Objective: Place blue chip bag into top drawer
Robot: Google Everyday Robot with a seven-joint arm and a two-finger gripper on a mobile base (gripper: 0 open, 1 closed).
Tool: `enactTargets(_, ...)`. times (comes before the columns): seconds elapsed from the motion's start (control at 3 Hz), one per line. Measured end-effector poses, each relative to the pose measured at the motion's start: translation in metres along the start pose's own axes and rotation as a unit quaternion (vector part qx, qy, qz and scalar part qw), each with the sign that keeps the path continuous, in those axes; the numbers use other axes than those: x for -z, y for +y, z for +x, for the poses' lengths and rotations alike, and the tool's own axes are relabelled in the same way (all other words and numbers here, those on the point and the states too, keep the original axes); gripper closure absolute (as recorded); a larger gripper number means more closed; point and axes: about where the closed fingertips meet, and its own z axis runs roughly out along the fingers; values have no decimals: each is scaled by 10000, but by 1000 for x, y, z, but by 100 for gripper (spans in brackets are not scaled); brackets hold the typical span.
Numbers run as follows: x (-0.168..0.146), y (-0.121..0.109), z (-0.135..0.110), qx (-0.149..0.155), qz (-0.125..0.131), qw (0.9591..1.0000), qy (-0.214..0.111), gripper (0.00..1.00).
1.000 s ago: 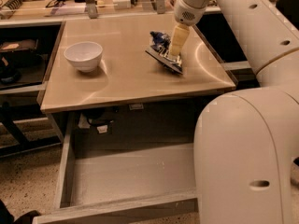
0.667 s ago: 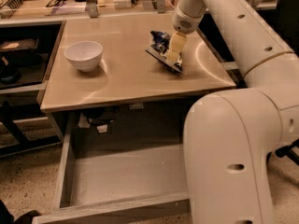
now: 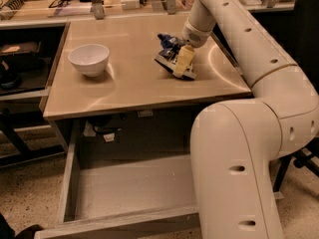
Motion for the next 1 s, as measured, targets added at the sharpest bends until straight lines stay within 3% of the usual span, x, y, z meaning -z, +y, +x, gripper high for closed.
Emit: enactTargets(1.0,-2,-1,-1,2,6,10000,-8,89)
